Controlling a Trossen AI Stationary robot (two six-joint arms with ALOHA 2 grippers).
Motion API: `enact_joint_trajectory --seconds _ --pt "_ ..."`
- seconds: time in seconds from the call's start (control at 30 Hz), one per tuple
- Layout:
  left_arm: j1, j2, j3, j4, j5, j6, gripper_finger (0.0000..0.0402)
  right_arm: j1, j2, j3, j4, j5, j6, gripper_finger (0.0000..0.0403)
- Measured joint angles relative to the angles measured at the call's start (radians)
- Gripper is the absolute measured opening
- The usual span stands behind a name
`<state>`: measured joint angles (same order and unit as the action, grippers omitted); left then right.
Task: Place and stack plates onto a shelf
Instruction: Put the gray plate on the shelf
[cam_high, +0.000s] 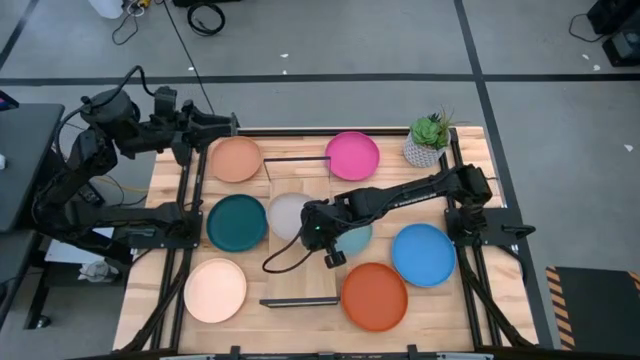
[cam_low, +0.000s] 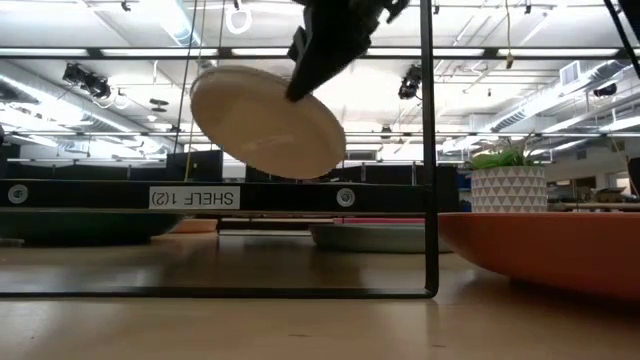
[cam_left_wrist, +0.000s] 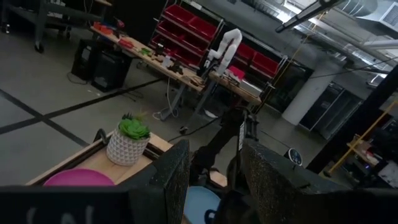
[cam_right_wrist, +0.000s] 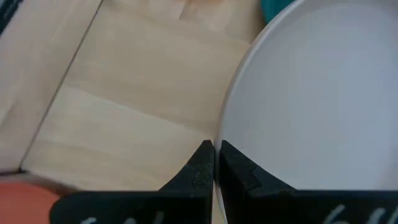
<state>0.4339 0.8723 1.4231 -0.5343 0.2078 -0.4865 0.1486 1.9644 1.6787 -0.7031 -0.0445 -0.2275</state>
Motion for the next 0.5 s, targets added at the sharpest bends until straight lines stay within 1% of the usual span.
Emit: enact_joint_trajectory --seconds 0.1,0.23,0.37,0.5 --pt "0.000 -0.003 0.000 -0.003 0.000 0.000 0.0156 -0.011 0.028 -0.002 0.000 0.048 -0.057 0.0017" --pt "0.000 -0.002 0.000 -0.014 0.000 0.000 0.0156 -0.035 0.072 -0.002 0.004 0.069 -0.115 0.0021" --pt "0.000 -0.002 0.000 -0.019 0.000 -0.001 0.0156 -0.054 0.113 -0.003 -0.009 0.167 -0.135 0.0027" --pt "0.000 -0.002 0.000 -0.018 0.000 -0.007 0.0156 -0.073 0.117 -0.003 -0.013 0.178 -0.135 0.0028"
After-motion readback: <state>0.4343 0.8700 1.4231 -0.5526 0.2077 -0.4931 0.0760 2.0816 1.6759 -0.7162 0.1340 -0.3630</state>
